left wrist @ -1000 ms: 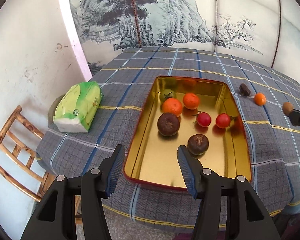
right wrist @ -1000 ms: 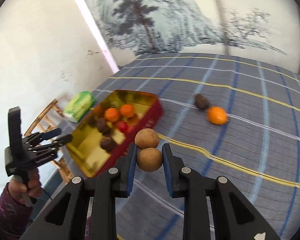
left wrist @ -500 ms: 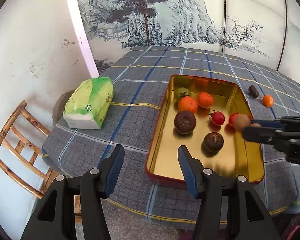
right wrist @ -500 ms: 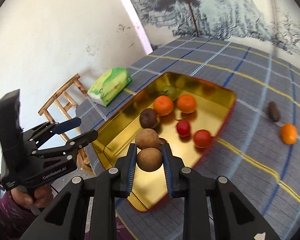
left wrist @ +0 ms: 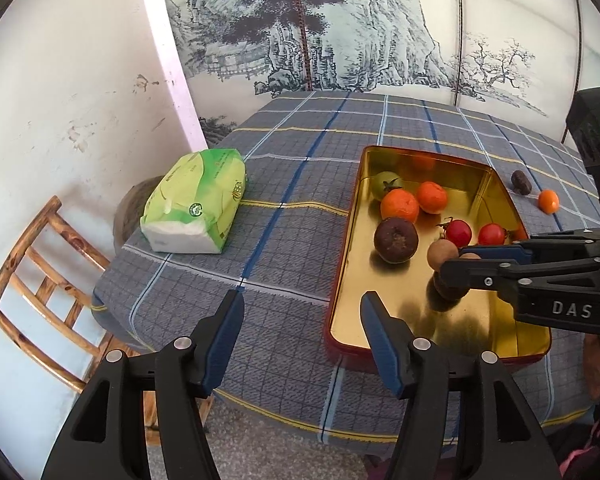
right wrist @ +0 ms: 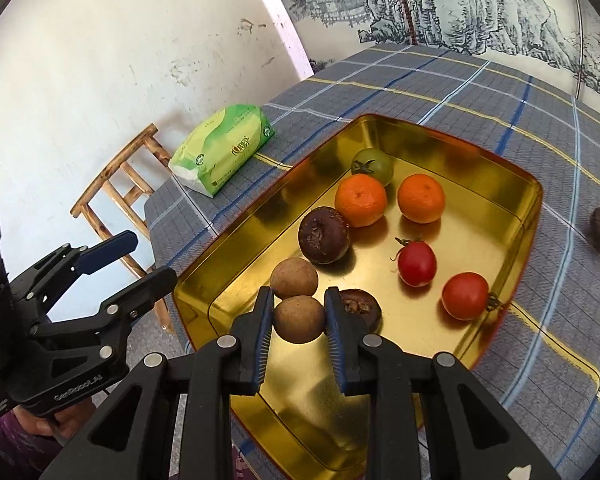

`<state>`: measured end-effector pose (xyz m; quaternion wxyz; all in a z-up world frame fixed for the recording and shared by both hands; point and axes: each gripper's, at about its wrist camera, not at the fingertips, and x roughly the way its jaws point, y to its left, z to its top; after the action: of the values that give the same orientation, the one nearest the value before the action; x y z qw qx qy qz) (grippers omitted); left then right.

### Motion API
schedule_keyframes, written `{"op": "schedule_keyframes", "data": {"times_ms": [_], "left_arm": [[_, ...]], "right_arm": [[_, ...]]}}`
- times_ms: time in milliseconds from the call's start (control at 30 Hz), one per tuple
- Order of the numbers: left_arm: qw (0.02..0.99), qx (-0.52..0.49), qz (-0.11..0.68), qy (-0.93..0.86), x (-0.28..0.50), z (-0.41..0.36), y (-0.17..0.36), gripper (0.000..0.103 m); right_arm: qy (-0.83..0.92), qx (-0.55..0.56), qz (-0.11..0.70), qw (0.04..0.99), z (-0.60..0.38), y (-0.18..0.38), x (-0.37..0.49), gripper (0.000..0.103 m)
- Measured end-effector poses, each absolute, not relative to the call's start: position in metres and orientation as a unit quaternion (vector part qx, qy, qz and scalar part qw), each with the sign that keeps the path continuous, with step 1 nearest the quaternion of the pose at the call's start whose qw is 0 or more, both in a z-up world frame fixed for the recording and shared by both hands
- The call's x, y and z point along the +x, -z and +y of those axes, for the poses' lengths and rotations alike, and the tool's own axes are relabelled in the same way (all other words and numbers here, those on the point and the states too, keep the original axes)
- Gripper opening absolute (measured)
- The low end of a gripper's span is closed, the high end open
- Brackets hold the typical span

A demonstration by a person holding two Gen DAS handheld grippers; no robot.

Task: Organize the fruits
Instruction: 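Carry the two brown longans in the right gripper into the tin and release, then lift the right gripper from the tin and turn toward the loose orange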

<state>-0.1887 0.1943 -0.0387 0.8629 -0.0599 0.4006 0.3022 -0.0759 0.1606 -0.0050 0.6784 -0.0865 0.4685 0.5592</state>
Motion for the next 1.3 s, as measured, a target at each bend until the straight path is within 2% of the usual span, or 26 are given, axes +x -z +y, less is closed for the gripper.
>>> {"op": "schedule_keyframes", "data": {"times_ms": [600, 1033, 1300], "left_arm": [[0.860, -0.064, 0.406, -0.302, -0.191, 0.198, 0.044, 0.064], [0.861, -0.060, 0.407, -0.300, -0.190, 0.194, 0.042, 0.066], [0.864, -0.046, 0.407, -0.293, -0.185, 0.181, 0.036, 0.067]], "right_arm": [[-0.554, -0.091, 0.470, 0.681, 0.179, 0.006, -0.074, 0.025], [-0.541, -0.041, 0.429, 0.722, 0.136, -0.021, -0.057, 0.027], [-0.471, -0.053, 0.411, 0.779, 0.067, -0.009, -0.037, 0.044]]}}
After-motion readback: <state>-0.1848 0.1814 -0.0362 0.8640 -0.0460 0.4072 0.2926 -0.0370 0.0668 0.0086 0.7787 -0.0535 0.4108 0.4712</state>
